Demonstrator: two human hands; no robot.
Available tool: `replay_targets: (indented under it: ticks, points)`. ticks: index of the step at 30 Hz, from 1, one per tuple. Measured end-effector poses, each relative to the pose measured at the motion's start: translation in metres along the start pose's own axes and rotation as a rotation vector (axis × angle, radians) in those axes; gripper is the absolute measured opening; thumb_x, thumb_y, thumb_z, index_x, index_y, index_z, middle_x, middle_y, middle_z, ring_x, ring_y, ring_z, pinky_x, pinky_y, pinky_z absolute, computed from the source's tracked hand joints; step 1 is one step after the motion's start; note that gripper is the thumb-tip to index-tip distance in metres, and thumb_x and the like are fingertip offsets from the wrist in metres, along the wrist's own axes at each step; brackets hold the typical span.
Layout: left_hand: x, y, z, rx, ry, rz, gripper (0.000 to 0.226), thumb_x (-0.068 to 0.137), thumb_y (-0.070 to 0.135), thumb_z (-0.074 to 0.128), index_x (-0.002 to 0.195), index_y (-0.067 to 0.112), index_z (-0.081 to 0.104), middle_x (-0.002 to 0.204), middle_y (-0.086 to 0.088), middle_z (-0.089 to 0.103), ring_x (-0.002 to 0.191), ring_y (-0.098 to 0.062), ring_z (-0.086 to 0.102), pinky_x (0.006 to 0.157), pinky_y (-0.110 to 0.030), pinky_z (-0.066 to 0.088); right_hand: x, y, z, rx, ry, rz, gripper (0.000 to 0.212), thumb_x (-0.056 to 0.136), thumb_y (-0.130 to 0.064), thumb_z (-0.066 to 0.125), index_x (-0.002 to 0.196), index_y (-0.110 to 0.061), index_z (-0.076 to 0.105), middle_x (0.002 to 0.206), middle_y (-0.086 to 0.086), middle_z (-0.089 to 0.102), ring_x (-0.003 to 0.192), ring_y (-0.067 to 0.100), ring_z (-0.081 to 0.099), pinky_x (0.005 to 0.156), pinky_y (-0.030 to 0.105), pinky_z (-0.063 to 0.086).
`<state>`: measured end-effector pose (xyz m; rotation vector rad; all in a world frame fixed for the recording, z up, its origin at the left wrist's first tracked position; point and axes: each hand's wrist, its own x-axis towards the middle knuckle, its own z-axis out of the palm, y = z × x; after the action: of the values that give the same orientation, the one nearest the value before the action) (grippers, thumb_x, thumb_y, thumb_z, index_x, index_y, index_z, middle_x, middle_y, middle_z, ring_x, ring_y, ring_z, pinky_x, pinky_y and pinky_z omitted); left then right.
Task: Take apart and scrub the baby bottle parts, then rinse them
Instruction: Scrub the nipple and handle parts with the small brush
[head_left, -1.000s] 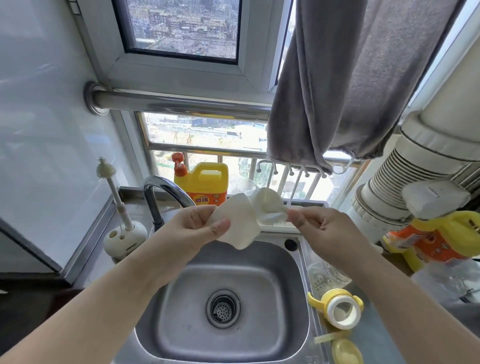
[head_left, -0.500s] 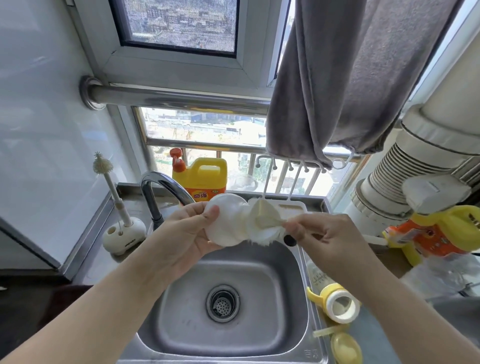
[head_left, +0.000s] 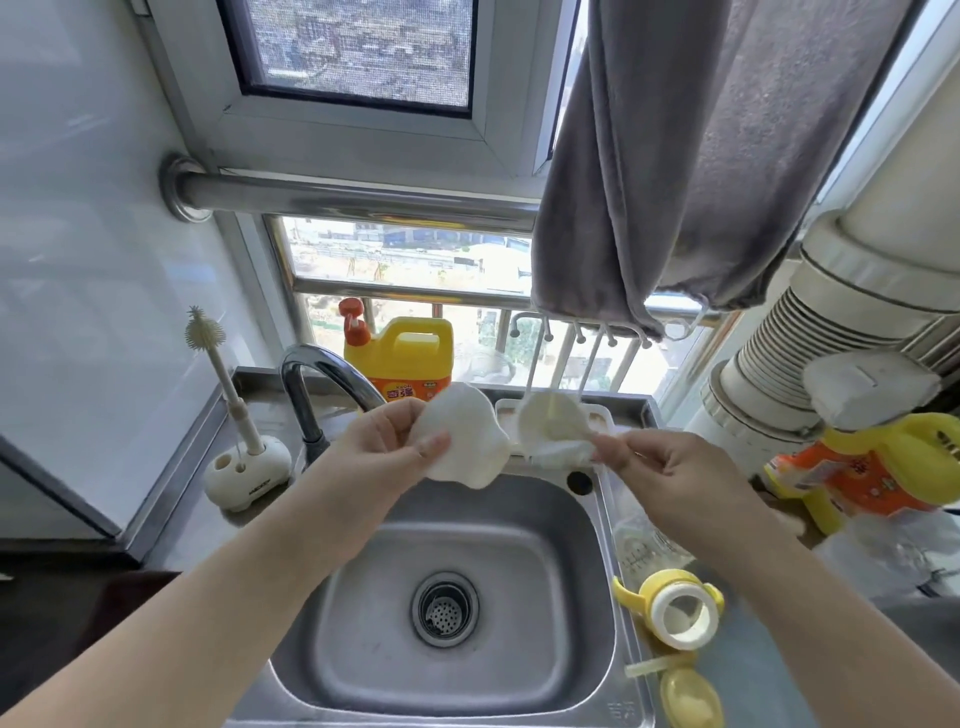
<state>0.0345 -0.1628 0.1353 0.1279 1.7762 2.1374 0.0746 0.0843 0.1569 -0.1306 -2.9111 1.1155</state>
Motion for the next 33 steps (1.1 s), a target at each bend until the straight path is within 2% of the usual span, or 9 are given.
replay_targets:
  ticks: [3,6,9,13,16,20,24,29,33]
  points:
    - [-0.003,-0.011,0.0,0.381,-0.056,0.151,0.006,0.083,0.012,0.069,0.078,0.011,0.066,0.1,0.002,0.059,0.095,-0.01,0.055,0.089,-0.024,0.044,0.0,-0.002,0.002,0.2,-0.126,0.098,0.034,0.09,-0.047,0.044,0.097,-0.025,0.069,0.033,-0.021,0.043,0.035,-0.006,0.045,0.045,0.012,0.03]
    - [-0.004,-0.019,0.001,0.588,-0.047,0.208,0.006,0.084,0.009,0.067,0.08,0.014,0.067,0.131,0.008,0.035,0.121,-0.005,0.043,0.092,-0.018,0.048,0.003,-0.011,0.009,0.322,-0.194,0.15,0.04,0.08,-0.056,0.046,0.094,-0.027,0.071,0.041,-0.026,0.049,0.052,-0.002,0.049,0.064,0.019,0.033]
    - [-0.006,-0.023,-0.001,0.705,-0.109,0.222,0.006,0.086,0.013,0.066,0.086,0.018,0.067,0.141,0.012,0.03,0.125,-0.007,0.044,0.087,-0.016,0.048,0.009,-0.016,0.017,0.464,-0.231,0.182,0.047,0.07,-0.06,0.05,0.091,-0.024,0.073,0.05,-0.012,0.042,0.06,0.009,0.039,0.075,0.027,0.035]
    - [-0.009,-0.024,0.0,0.476,-0.133,0.201,0.008,0.076,0.033,0.074,0.078,0.029,0.068,0.138,0.009,0.037,0.117,-0.009,0.055,0.084,-0.021,0.05,0.006,-0.022,0.025,0.62,-0.32,0.172,0.04,0.072,-0.055,0.051,0.088,-0.025,0.071,0.059,0.0,0.026,0.058,0.013,0.026,0.061,0.022,0.028]
    - [-0.01,-0.02,0.005,0.278,-0.062,0.202,0.04,0.055,0.065,0.076,0.073,0.03,0.067,0.134,0.011,0.045,0.108,-0.009,0.061,0.077,-0.022,0.053,0.002,-0.022,0.03,0.701,-0.366,0.143,0.042,0.078,-0.049,0.049,0.099,-0.02,0.071,0.062,0.003,0.023,0.057,0.011,0.023,0.057,0.021,0.024]
    - [-0.012,-0.013,0.009,0.124,-0.011,0.166,0.06,0.057,0.051,0.079,0.092,0.011,0.054,0.094,0.002,0.072,0.069,-0.011,0.069,0.058,-0.016,0.05,-0.002,-0.021,0.033,0.747,-0.398,0.136,0.043,0.085,-0.046,0.048,0.108,-0.017,0.069,0.066,0.007,0.028,0.056,0.009,0.027,0.057,0.02,0.028]
    - [-0.009,-0.016,0.009,0.042,0.025,0.068,0.102,0.026,0.045,0.093,0.115,0.029,0.047,0.098,0.0,0.072,0.091,-0.017,0.07,0.069,-0.024,0.055,-0.006,-0.022,0.03,0.798,-0.411,0.151,0.04,0.085,-0.045,0.049,0.106,-0.018,0.07,0.067,0.008,0.029,0.055,0.008,0.029,0.056,0.019,0.032]
    - [-0.006,-0.019,0.007,-0.046,0.011,0.03,0.117,0.014,0.05,0.093,0.121,0.027,0.051,0.107,-0.004,0.068,0.097,-0.017,0.067,0.073,-0.023,0.054,-0.013,-0.027,0.028,0.722,-0.494,0.113,0.042,0.085,-0.045,0.043,0.053,-0.035,0.068,0.082,0.015,0.037,0.063,0.014,0.03,0.065,0.022,0.031]
    - [-0.008,-0.018,0.0,0.051,-0.067,0.018,0.106,0.022,0.048,0.094,0.118,0.029,0.056,0.113,-0.009,0.064,0.104,-0.024,0.064,0.078,-0.027,0.052,-0.008,-0.02,0.009,0.317,-0.366,0.075,0.031,0.085,-0.053,0.041,0.076,-0.045,0.069,0.055,-0.005,0.04,0.055,0.014,0.037,0.06,0.023,0.03]
